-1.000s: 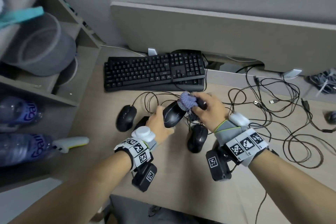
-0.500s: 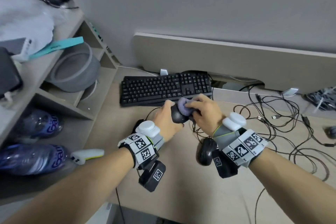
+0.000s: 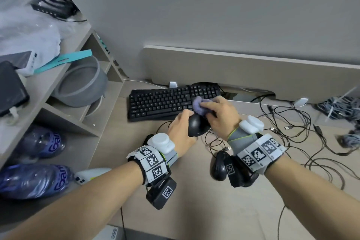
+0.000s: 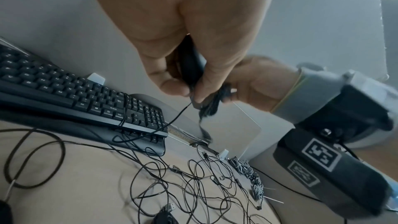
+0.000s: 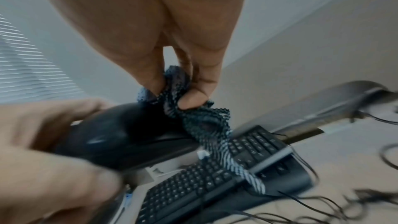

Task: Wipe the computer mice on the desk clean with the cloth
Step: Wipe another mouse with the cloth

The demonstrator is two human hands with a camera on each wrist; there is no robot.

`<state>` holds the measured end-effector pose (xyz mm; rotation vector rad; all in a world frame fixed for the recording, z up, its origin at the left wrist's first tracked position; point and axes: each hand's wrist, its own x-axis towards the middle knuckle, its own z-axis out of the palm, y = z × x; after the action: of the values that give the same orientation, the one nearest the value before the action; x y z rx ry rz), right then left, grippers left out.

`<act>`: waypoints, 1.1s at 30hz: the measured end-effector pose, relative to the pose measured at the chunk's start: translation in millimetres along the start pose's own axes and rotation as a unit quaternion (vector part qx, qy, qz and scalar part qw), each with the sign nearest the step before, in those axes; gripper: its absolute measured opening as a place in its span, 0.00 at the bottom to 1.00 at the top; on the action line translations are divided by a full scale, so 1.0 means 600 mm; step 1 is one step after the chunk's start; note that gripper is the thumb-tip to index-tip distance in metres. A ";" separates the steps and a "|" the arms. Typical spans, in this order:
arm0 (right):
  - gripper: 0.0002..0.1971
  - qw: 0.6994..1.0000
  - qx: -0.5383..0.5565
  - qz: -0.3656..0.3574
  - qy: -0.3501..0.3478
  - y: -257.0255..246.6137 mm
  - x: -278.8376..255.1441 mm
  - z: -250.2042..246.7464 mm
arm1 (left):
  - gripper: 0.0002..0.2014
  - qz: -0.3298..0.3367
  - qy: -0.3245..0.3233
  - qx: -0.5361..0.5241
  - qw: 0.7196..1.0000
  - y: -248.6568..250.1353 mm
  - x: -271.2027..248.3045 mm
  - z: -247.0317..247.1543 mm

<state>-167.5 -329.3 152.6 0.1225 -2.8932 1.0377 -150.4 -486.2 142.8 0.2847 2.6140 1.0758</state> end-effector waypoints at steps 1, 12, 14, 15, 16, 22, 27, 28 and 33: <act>0.17 0.999 0.008 -0.033 0.003 -0.021 -0.007 0.005 | 0.26 -0.002 0.002 -0.001 1.000 0.003 0.002 -0.001; 0.16 0.994 0.029 -0.101 -0.017 -0.043 -0.050 0.003 | 0.24 -0.005 0.029 -0.049 0.998 0.004 0.002 -0.021; 0.14 0.994 0.041 -0.100 -0.029 -0.035 -0.053 -0.002 | 0.25 -0.019 0.021 -0.072 0.997 0.002 0.002 -0.026; 0.14 0.997 0.038 -0.065 -0.011 -0.020 -0.045 -0.004 | 0.26 -0.036 0.020 -0.088 0.995 0.000 0.000 -0.027; 0.15 0.999 0.032 -0.020 0.010 -0.004 -0.037 -0.007 | 0.27 -0.055 0.020 -0.109 0.992 -0.001 -0.001 -0.027; 0.17 0.996 0.060 -0.066 0.002 -0.029 -0.056 0.000 | 0.25 -0.097 0.026 -0.193 0.976 0.006 0.007 -0.025; 0.16 0.998 0.029 -0.034 0.041 -0.005 -0.038 -0.013 | 0.25 -0.100 0.043 -0.197 0.974 0.013 0.005 -0.027; 0.16 0.998 0.020 -0.047 0.035 -0.012 -0.043 -0.012 | 0.25 -0.098 0.044 -0.201 0.974 0.014 0.005 -0.027; 0.13 0.998 0.017 -0.060 0.008 -0.010 -0.051 -0.012 | 0.26 -0.104 0.046 -0.219 0.969 0.011 0.003 -0.024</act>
<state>-136.4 -327.9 159.0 0.2835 -2.8156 1.0618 -156.9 -490.5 157.1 -0.1390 2.3285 1.5697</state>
